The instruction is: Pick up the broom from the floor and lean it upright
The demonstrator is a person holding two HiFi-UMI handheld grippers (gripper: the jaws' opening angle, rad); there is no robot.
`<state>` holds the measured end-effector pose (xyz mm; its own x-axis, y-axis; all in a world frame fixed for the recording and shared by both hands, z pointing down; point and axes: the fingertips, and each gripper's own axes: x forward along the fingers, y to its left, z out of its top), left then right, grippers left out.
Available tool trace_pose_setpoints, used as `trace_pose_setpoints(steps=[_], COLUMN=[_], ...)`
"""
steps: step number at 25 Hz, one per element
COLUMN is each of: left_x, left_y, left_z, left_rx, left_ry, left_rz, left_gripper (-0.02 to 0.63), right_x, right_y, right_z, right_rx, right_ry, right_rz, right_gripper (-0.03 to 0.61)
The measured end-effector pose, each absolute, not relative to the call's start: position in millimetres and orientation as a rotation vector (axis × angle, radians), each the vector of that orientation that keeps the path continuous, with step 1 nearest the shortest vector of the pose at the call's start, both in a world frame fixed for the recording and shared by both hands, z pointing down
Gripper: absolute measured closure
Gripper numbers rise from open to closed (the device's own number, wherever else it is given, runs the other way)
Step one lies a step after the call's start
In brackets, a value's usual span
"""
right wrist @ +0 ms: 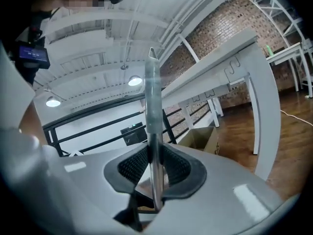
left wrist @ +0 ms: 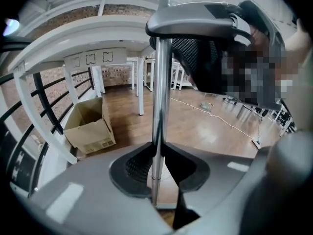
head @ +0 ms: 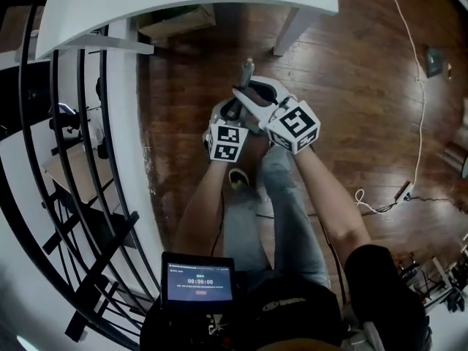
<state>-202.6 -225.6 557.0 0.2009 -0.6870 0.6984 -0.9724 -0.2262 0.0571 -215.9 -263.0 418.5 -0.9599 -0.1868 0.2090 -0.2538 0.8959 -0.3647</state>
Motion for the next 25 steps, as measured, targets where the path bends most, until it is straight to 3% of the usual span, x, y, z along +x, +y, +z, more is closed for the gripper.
trace_pose_setpoints(steps=[13, 25], left_x=[-215.5, -201.3], left_y=[-317.8, -331.2], left_z=[568.5, 567.3], left_rx=[2.024, 2.12], left_ry=[-1.569, -1.493], left_rz=[0.593, 0.554], left_gripper=[0.52, 0.515], right_x=[-236.8, -221.2], right_y=[-360.0, -373.8], right_z=[426.9, 430.1], right_rx=[0.328, 0.407], right_ry=[-2.917, -2.901], right_rz=[0.564, 0.548], right_gripper=[0.485, 0.457])
